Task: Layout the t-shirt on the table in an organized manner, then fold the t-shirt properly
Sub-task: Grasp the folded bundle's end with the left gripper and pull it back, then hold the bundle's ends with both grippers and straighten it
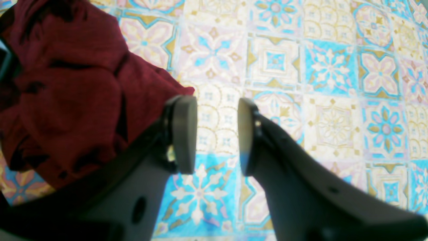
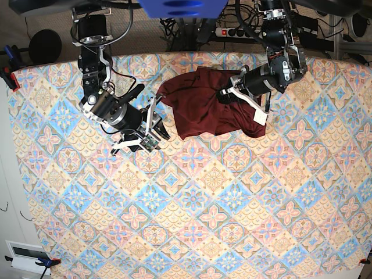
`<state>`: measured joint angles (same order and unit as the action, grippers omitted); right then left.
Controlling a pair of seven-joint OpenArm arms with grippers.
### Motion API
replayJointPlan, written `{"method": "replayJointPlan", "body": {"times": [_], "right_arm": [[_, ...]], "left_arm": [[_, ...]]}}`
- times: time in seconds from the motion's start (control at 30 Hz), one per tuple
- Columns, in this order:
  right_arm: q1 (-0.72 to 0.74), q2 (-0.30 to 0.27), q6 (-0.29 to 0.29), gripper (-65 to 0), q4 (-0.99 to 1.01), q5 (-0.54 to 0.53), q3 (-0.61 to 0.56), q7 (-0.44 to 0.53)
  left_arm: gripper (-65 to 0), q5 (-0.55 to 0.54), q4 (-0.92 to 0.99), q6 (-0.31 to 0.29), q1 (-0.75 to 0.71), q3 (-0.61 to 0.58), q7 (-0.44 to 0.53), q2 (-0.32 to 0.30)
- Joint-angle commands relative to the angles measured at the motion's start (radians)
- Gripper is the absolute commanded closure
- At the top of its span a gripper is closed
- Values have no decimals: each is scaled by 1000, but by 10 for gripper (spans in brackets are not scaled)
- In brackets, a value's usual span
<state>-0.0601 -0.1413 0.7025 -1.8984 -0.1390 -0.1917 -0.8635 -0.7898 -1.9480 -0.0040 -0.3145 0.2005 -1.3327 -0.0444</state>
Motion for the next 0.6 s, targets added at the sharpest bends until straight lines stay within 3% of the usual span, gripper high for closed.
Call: {"method": "replayJointPlan", "body": {"times": [0.0, 0.17, 0.4, 0.57], "right_arm": [[7, -2, -4, -188, -22, -18, 4, 25], [-2, -2, -4, -188, -22, -18, 4, 25], [-2, -2, -4, -188, -22, -18, 4, 25], [-11, -2, -4, -188, -23, -18, -2, 23]], "left_arm": [[0, -20, -44, -6, -10, 14, 9, -12], [0, -58, -77, -6, -53, 92, 6, -21], [0, -204, -77, -6, -127, 205, 9, -121], [0, -210, -77, -6, -151, 218, 9, -153]]}}
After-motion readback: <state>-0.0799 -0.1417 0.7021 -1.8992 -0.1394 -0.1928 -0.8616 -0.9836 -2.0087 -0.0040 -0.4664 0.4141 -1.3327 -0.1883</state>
